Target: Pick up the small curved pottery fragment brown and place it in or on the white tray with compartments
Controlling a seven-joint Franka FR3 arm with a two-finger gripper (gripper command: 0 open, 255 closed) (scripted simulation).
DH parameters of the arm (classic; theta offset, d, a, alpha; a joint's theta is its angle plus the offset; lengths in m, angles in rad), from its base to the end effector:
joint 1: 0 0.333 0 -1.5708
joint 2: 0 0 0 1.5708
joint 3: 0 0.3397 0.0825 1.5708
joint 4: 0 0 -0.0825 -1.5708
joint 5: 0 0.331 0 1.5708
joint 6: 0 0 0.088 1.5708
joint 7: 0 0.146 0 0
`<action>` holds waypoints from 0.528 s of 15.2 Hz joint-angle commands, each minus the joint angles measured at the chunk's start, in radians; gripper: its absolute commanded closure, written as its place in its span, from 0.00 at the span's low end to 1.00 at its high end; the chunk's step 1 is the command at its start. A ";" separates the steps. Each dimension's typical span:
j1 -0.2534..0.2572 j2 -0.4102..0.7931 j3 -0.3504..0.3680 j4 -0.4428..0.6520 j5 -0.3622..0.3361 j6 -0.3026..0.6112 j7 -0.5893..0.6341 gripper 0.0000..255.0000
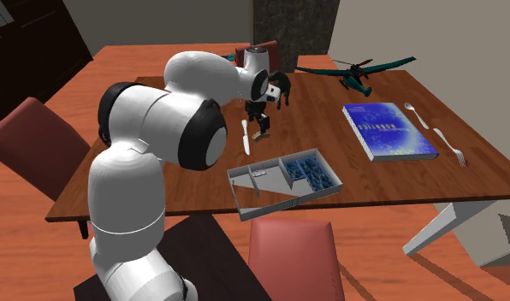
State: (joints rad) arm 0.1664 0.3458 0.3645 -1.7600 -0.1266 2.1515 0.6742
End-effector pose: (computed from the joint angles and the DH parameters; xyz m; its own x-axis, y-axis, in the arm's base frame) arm 0.5432 0.2849 0.3969 0.9936 -0.1024 0.0486 -0.0998 -0.9936 -0.0526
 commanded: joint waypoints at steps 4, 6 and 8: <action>0.026 0.079 -0.010 0.048 -0.034 0.029 0.026 0.00; 0.028 0.093 -0.013 0.041 -0.040 0.049 0.030 0.00; 0.032 0.112 -0.017 0.034 -0.048 0.075 0.035 0.00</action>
State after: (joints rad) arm 0.1974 0.4504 0.3490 -1.7165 -0.1716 2.2098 0.7081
